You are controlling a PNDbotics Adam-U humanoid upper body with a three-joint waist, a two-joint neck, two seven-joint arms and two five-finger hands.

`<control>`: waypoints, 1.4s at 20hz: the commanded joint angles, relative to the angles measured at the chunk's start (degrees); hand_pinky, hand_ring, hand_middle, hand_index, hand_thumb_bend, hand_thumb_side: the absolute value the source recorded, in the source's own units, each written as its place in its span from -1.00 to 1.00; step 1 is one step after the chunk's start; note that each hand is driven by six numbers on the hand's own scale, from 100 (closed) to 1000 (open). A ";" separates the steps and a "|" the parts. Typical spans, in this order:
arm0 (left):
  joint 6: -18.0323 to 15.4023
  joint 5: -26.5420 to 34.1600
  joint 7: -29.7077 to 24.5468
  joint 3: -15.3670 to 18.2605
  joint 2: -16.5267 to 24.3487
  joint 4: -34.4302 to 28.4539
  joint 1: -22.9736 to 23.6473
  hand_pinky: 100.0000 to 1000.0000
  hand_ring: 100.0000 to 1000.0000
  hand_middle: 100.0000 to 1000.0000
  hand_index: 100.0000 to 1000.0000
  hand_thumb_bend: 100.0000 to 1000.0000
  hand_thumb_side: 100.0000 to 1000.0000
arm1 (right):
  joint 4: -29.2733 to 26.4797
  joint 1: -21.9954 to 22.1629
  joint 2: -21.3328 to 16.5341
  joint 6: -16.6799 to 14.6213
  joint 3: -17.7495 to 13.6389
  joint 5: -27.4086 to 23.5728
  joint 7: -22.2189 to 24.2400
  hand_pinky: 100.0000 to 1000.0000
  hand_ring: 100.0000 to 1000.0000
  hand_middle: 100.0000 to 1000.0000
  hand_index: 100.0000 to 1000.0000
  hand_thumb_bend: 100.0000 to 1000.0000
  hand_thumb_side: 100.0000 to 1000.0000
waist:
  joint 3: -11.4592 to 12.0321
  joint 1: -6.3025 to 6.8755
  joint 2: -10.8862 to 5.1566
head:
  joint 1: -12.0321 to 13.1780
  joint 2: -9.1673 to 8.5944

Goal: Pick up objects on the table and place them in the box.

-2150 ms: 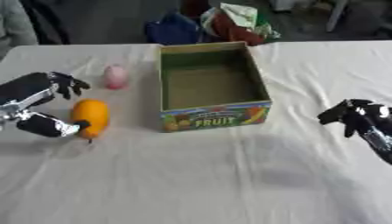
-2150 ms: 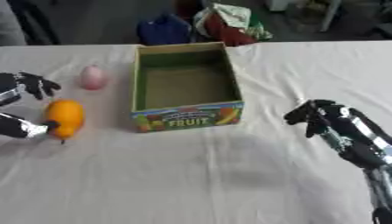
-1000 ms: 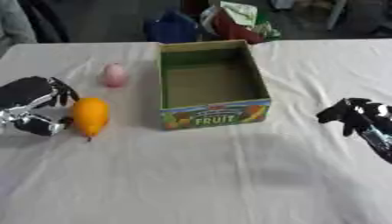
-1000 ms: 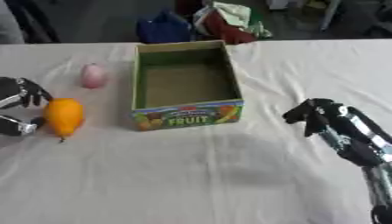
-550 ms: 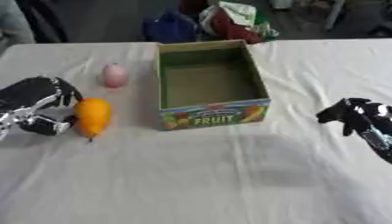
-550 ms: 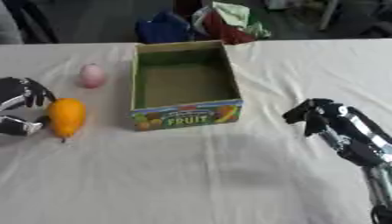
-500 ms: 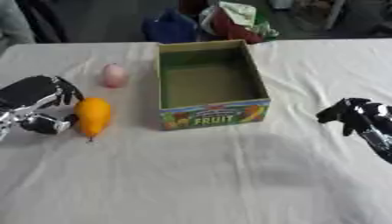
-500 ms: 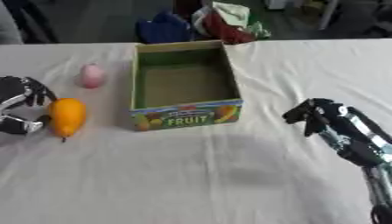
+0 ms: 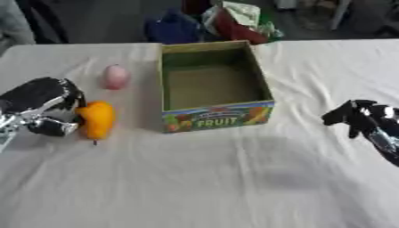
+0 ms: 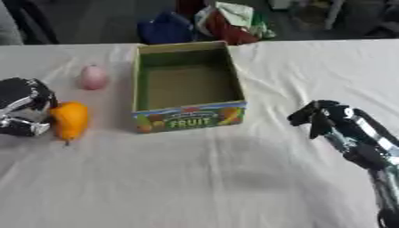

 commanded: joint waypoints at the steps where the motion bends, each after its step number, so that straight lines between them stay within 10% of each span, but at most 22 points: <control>1: 0.46 1.01 3.63 -0.11 0.82 -0.88 -1.36 -0.18 -0.45 -0.69 -0.30 -0.90 -1.00 | -0.56 -0.46 -1.33 -0.05 -0.21 0.35 0.06 0.40 0.41 0.11 -0.25 -1.00 0.06 | -0.11 0.06 -0.89 | -0.24 0.42; 14: 2.08 5.03 8.85 0.31 1.41 -6.34 -4.77 -0.26 -0.52 -0.88 -0.50 -1.00 -1.00 | -0.50 -0.39 -1.42 -0.03 -0.18 0.35 0.08 0.40 0.41 0.11 -0.25 -1.00 0.06 | -0.27 0.15 -1.05 | -0.48 0.53; 28: -2.32 -1.91 5.94 -3.94 -4.88 0.37 -21.37 -0.18 -0.48 -0.79 -0.40 -0.84 -1.00 | -0.41 -0.56 -1.00 0.04 0.52 0.06 0.85 0.40 0.41 0.11 -0.24 -1.00 0.06 | -1.93 0.12 -1.26 | 0.32 -0.16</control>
